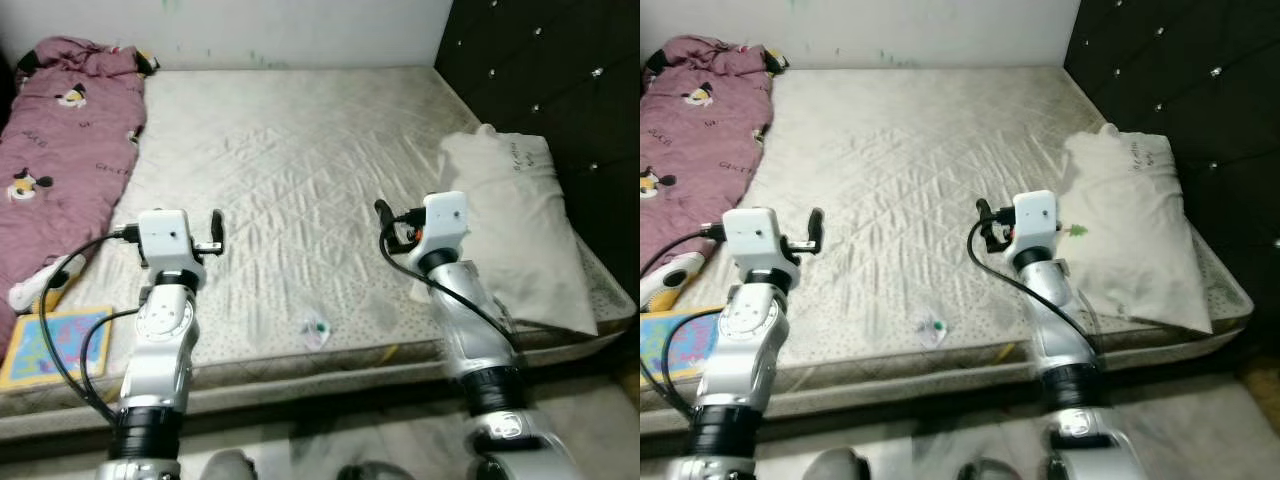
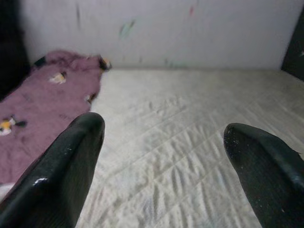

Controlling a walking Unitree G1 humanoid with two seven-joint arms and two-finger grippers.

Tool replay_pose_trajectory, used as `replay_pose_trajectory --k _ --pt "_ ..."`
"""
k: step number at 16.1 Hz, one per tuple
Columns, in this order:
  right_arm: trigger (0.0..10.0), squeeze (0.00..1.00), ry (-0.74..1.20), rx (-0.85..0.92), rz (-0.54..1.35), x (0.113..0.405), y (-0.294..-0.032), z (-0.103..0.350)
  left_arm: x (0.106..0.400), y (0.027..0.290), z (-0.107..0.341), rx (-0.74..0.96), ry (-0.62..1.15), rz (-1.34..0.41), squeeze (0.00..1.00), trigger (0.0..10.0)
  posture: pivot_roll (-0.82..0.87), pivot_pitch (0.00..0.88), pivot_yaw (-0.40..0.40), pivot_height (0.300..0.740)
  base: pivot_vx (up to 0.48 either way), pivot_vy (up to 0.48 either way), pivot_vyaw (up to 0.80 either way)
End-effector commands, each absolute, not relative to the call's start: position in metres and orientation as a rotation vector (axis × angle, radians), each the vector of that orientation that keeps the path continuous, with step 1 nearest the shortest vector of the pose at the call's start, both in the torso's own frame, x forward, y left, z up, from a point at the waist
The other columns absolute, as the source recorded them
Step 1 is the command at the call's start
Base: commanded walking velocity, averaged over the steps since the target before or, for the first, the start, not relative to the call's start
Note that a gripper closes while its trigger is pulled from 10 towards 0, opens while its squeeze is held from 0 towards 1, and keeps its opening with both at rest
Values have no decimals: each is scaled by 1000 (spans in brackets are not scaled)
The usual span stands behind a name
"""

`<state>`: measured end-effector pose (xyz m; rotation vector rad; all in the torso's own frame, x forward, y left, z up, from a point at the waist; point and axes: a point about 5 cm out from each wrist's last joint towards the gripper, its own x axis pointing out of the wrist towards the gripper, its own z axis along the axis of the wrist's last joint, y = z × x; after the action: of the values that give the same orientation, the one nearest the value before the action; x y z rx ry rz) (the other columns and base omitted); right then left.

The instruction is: Clean up the room

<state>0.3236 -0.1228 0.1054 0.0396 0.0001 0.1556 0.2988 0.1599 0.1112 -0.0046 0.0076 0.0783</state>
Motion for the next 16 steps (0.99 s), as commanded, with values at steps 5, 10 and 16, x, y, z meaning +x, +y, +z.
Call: replay_pose_trajectory --k 5,10,16 --pt "10000 0 13 11 163 310 -133 103 288 137 104 -127 61 -20 0 10000 26 0 -57 740 0 0 0" --pt "10000 0 17 -10 161 310 -138 105 288 144 109 -57 43 28 0 10000 32 0 -62 740 0 0 -480" --pt "10000 0 -15 -30 89 305 -155 112 277 158 107 -80 48 26 0 10000 34 0 -56 740 0 0 0"
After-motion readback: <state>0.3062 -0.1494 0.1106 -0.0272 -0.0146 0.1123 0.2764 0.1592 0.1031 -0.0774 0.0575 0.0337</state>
